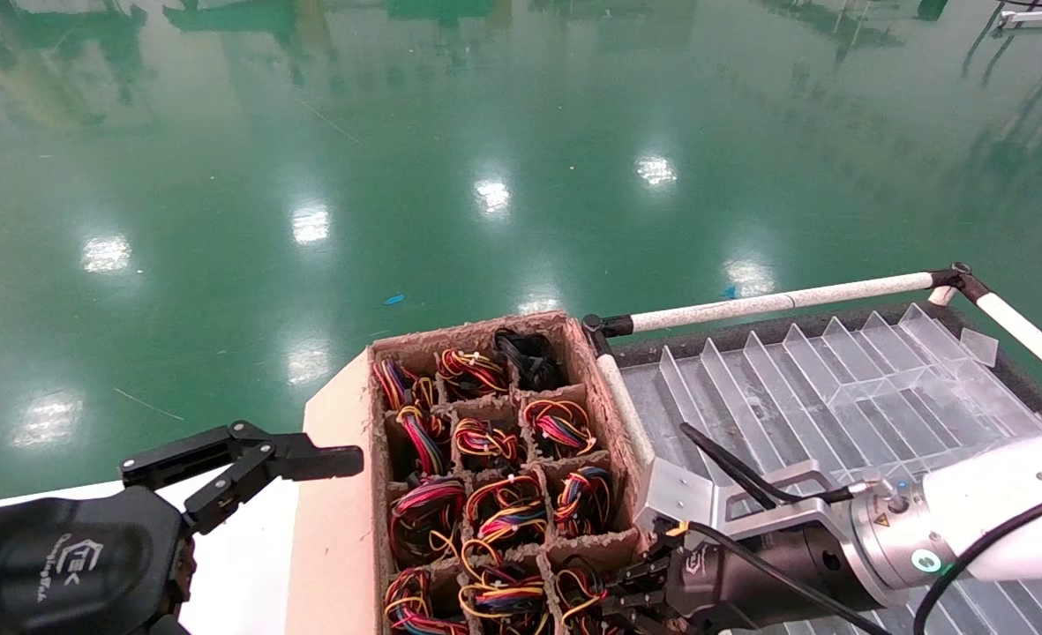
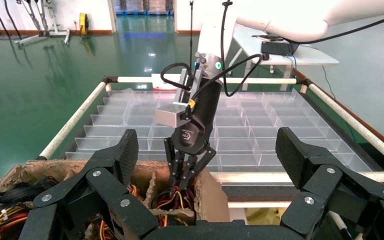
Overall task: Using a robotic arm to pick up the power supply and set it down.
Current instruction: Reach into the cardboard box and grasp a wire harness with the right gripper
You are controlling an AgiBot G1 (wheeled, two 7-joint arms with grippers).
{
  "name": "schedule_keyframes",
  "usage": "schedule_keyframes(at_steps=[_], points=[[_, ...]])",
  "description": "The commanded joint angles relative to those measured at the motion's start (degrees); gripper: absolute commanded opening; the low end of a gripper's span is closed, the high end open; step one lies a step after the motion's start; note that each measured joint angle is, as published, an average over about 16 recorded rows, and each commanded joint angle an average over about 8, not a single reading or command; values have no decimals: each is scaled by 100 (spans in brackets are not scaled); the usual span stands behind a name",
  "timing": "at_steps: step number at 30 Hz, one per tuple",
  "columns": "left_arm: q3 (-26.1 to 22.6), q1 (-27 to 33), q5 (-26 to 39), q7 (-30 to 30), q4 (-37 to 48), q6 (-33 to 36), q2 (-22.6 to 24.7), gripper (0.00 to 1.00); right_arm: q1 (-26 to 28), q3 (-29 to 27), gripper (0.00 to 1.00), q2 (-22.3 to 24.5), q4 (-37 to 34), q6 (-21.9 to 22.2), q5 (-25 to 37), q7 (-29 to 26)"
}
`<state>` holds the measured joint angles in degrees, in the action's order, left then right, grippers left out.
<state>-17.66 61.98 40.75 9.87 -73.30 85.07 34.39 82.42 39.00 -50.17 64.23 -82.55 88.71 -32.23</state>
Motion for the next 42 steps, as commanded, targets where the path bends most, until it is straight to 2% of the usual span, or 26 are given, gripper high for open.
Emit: schedule_keyframes(at_steps=[1,17,23,24,30,31,32,42], points=[[0,0,0,0,0,0,0,100,56,27,0,-46,-51,-22,46,24],[-4,1,-3,-2,0,-2,-2,100,55,-280,0,204,58,-47,-462,52],[-6,1,-4,-3,0,-2,-2,100,86,-308,2,291,221,-76,-477,-30],[-6,1,-4,-3,0,-3,-2,100,92,-295,8,295,241,-85,-453,-53],[-7,2,-5,-4,0,-3,-3,100,234,-168,83,218,197,-235,-279,-274],[-8,2,-5,-4,0,-3,-3,100,280,-139,94,186,158,-283,-250,-315],[-8,2,-5,-4,0,-3,-3,100,332,-112,100,149,112,-330,-225,-354],[-10,2,-7,-5,0,-4,-4,100,840,231,100,-294,-475,-681,42,-553]])
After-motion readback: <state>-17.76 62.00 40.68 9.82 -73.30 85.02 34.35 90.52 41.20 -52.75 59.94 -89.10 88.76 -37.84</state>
